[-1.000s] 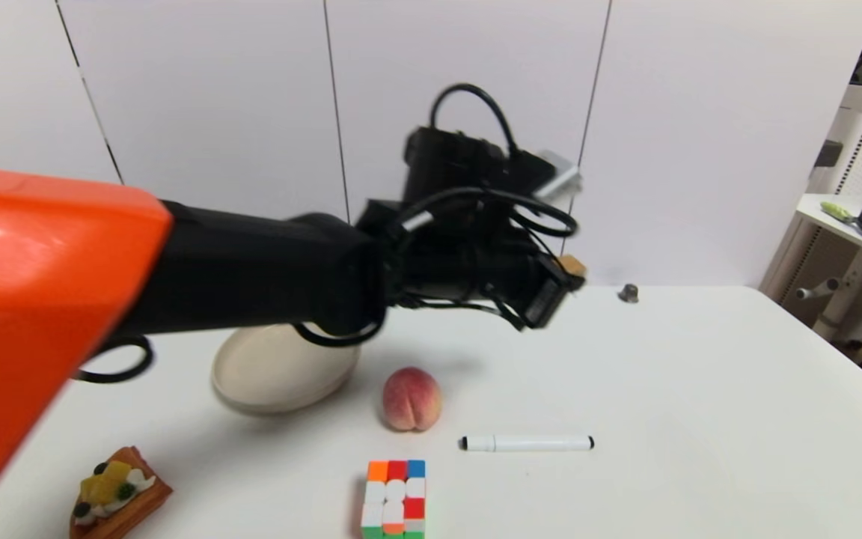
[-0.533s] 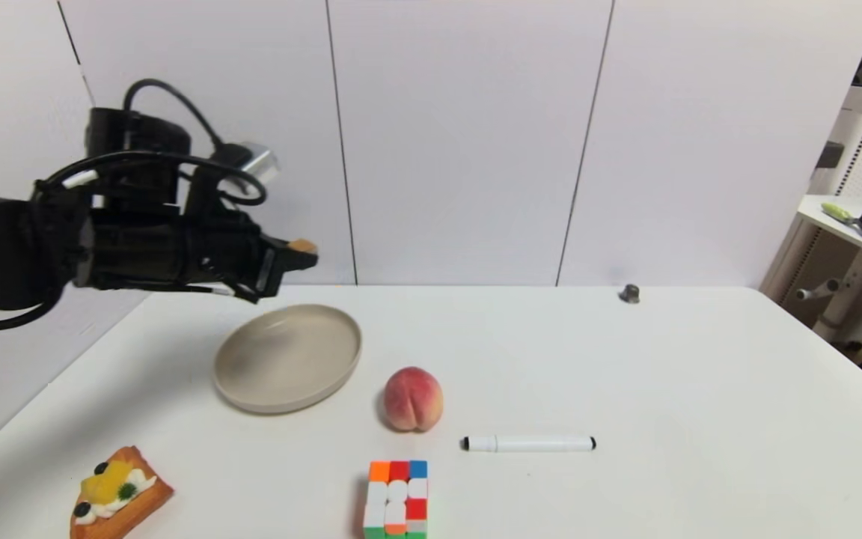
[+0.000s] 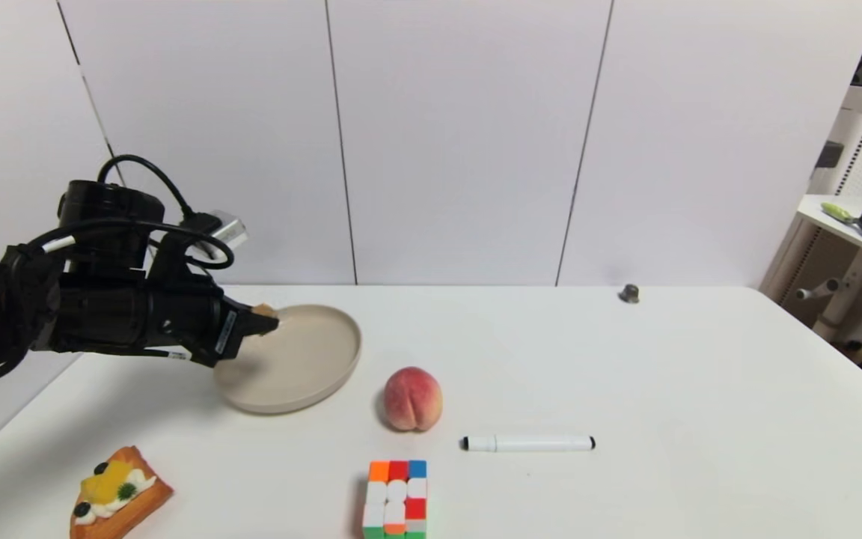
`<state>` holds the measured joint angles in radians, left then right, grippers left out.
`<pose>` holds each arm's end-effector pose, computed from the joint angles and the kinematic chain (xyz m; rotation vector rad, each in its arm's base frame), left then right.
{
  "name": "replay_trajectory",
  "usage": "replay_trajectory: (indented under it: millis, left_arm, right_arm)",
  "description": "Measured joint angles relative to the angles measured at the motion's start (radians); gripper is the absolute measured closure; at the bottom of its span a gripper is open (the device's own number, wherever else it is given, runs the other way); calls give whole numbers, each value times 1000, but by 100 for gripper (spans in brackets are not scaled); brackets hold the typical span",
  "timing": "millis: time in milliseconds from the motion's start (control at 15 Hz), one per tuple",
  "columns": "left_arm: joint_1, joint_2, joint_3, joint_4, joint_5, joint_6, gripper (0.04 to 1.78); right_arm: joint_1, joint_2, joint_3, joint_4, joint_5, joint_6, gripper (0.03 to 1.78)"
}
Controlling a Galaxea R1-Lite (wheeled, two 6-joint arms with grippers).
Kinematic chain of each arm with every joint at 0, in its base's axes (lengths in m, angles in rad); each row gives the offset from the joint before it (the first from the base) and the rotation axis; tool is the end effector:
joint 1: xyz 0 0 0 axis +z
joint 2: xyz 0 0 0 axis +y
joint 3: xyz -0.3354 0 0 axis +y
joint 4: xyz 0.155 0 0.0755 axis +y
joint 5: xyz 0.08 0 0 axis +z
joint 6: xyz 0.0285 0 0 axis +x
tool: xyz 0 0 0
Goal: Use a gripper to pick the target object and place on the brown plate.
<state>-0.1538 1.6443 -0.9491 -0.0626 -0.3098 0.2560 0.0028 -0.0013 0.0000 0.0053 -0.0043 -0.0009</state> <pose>0.2738 -0.0512 0.2298 0.1932 0.5747 -0.5263 -0.0720 -0.0003 0.0748 -0.0009 0.0040 -0.0015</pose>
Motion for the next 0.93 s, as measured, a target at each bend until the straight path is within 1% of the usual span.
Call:
replay_trajectory:
  millis: [133, 267, 533, 733, 933]
  left_arm:
    - [-11, 17, 2, -1, -4, 0, 95]
    - [-16, 21, 2, -2, -4, 0, 76]
    - [-19, -54, 47, -2, -3, 0, 50]
    - [-14, -219, 181, -9, -2, -7, 38]
    - [25, -465, 382, -26, 0, -7, 29]
  right_arm:
    - [0, 0, 0, 1, 0, 0, 12]
    - [0, 0, 0, 0, 0, 0, 12]
    - [0, 0, 0, 0, 0, 0, 12]
    - [0, 0, 0, 1, 0, 0, 12]
    - [0, 0, 0, 1, 0, 0, 12]
